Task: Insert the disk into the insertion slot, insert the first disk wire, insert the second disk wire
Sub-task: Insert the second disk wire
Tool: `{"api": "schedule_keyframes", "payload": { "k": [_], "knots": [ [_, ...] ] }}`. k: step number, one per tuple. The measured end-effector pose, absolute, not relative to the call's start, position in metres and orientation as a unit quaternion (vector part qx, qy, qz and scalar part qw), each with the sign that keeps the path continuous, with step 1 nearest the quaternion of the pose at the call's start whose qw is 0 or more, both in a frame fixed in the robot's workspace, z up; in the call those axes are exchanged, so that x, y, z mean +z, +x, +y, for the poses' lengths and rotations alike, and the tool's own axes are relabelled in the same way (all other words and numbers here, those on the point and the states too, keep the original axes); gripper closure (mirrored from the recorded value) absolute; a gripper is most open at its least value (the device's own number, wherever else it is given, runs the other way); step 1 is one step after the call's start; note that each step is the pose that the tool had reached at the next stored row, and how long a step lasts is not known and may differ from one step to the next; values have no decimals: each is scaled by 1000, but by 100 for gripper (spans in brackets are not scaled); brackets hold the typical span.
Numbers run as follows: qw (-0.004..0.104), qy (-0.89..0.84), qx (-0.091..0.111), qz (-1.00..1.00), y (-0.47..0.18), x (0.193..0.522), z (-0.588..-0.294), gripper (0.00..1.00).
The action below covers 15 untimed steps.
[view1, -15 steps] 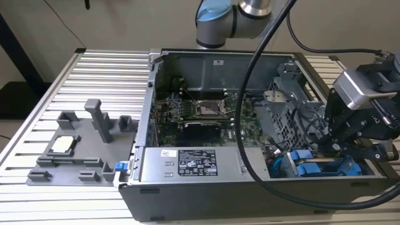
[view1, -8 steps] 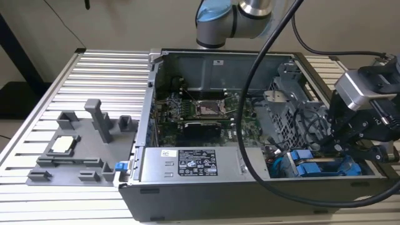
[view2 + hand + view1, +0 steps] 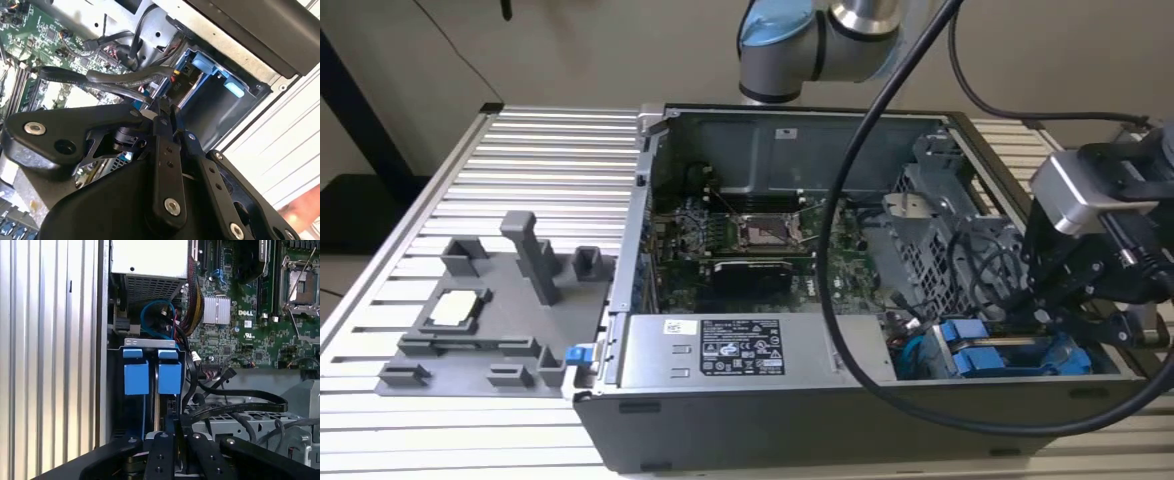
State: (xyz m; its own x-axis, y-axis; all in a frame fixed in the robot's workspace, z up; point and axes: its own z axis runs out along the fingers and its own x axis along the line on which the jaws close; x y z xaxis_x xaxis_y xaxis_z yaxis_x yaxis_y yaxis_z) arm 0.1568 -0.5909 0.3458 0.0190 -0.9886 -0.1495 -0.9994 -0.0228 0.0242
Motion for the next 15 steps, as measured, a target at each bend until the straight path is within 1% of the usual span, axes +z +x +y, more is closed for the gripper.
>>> {"api": "schedule_keyframes", "payload": {
  "k": [3,15],
  "knots": [
    [47,-713,59,697,157,344,-591,84],
    [47,-709,58,701,157,338,-589,84]
  ]
}}
